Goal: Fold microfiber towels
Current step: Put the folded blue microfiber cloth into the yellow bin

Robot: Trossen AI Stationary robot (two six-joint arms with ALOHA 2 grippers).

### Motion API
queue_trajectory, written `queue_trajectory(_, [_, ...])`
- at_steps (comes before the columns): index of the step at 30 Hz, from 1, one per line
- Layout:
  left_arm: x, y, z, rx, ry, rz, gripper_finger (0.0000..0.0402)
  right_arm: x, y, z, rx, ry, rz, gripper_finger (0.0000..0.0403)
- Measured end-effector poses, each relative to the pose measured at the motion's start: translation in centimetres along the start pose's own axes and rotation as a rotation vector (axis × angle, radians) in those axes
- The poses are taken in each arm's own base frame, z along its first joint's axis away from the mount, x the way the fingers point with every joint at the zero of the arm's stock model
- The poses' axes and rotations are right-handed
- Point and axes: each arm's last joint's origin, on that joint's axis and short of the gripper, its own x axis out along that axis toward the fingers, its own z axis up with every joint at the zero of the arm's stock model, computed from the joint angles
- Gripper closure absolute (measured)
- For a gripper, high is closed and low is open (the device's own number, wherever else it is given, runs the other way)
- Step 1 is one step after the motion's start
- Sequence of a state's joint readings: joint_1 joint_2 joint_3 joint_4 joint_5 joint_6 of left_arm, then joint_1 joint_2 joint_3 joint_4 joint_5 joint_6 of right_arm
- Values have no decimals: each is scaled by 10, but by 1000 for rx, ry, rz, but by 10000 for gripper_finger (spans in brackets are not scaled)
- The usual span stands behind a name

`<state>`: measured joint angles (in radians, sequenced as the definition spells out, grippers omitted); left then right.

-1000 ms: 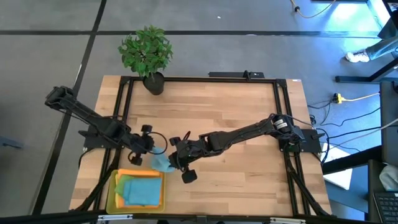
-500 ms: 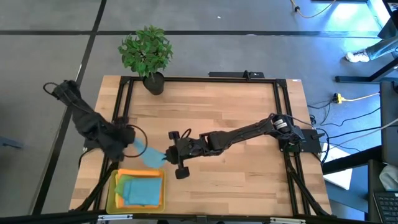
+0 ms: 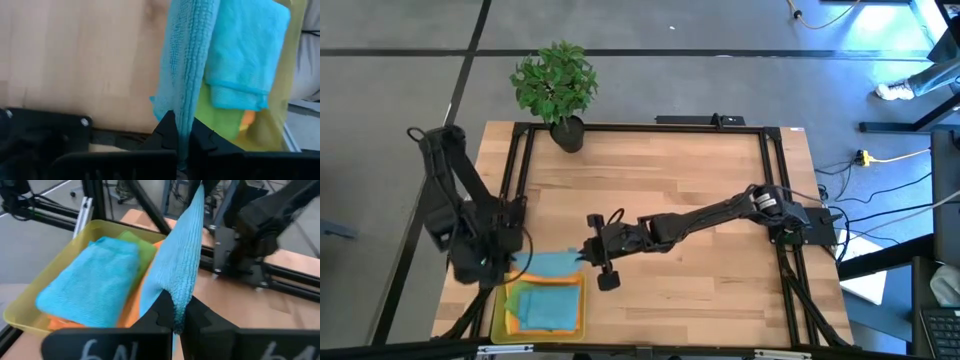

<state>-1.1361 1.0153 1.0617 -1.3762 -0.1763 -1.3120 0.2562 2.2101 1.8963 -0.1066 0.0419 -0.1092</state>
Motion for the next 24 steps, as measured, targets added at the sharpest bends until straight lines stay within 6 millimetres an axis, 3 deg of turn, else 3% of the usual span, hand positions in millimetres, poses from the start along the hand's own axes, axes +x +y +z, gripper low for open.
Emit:
queue_trajectory(8, [2, -46, -14, 10, 9, 44, 401, 14, 16, -13, 12, 7, 63, 393])
queue_trajectory(16, [26, -93, -25, 42, -5, 56, 401, 13, 42, -9, 19, -28, 150, 393])
queue_trajectory(24, [55, -119, -35, 25, 87, 48, 401, 47, 64, -44, 93, -40, 296, 393])
